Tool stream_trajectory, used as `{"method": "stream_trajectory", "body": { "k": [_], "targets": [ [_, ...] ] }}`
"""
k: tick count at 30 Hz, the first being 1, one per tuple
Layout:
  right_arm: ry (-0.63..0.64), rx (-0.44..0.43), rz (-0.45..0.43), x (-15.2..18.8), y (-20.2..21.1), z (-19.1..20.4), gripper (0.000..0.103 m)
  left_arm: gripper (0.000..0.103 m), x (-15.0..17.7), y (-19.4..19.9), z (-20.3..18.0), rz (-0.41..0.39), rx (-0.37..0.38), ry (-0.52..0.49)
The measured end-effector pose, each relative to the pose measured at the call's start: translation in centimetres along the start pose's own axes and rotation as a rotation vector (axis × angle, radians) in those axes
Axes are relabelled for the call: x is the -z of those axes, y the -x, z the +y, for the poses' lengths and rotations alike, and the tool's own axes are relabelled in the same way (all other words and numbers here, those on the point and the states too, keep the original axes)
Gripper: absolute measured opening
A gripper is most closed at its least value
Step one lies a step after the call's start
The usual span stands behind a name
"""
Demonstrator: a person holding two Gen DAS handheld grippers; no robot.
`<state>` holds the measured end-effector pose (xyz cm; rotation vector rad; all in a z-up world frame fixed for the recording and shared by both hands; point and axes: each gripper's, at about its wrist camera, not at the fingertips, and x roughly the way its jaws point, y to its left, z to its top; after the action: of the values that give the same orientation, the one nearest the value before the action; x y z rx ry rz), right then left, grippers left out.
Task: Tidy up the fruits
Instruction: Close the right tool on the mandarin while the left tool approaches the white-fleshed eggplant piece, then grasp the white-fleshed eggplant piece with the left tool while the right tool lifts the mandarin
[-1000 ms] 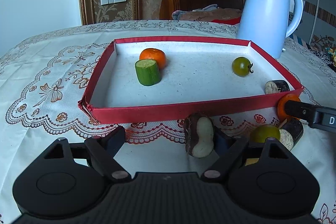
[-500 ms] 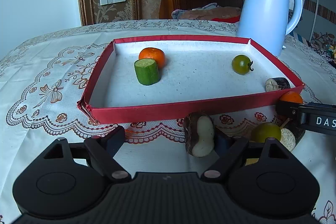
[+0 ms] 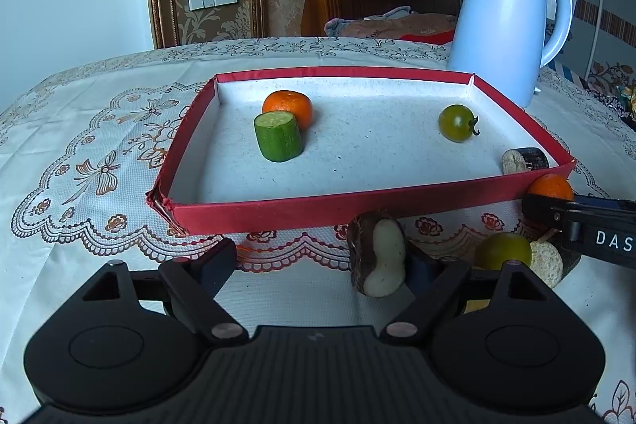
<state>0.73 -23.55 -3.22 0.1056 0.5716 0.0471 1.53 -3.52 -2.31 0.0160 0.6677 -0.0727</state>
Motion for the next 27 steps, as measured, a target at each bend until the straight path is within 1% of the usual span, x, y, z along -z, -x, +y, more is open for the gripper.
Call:
{"method": "stream_trajectory", "body": {
  "k": [1,2,5,11,12,15,16,17,19,20,21,24,27],
  "targets": [
    [0.005,-0.009,-0.004,0.0,0.1,0.1,0.043,0.086,0.0,0.0,0.0,0.000,0.002,-0.001],
    [0.011,-0.019,-0.006,0.0,0.2,0.2,0.040,0.086,0.0,0.0,0.0,-0.001,0.005,-0.003],
    [0.028,-0.020,-0.015,0.1,0.3,0.5,0.040,0.086,0.0,0.2,-0.1,-0.011,0.013,-0.008],
    [0.018,-0.028,-0.018,0.2,0.5,0.3,0.040,0.085,0.1,0.7,-0.6,-0.042,0.027,-0.034],
    [0.017,-0.028,-0.019,0.2,0.5,0.3,0.040,0.078,0.1,0.7,-0.6,-0.043,0.034,-0.033],
    [0.006,-0.031,-0.020,0.3,0.6,0.1,0.040,0.070,0.1,0.6,-0.7,-0.032,0.049,-0.031],
    [0.004,-0.032,-0.020,0.3,0.6,0.0,0.040,0.067,0.1,0.6,-0.8,-0.028,0.051,-0.031],
    [0.002,-0.032,-0.021,0.3,0.6,0.0,0.040,0.061,0.1,0.6,-0.7,-0.023,0.055,-0.030],
    [0.000,-0.032,-0.022,0.3,0.6,0.0,0.040,0.057,0.1,0.7,-0.7,-0.027,0.067,-0.031],
    [-0.003,-0.031,-0.023,0.4,0.7,-0.1,0.040,0.049,0.1,0.8,-0.8,-0.031,0.079,-0.036],
    [-0.006,-0.032,-0.024,0.4,0.7,-0.1,0.040,0.044,0.2,0.9,-0.9,-0.032,0.086,-0.044],
    [-0.011,-0.031,-0.026,0.4,0.8,-0.2,0.040,0.038,0.4,0.9,-1.5,-0.035,0.088,-0.080],
    [-0.014,-0.032,-0.028,0.4,0.8,-0.3,0.040,0.037,0.4,1.0,-1.6,-0.036,0.091,-0.082]
  ]
}}
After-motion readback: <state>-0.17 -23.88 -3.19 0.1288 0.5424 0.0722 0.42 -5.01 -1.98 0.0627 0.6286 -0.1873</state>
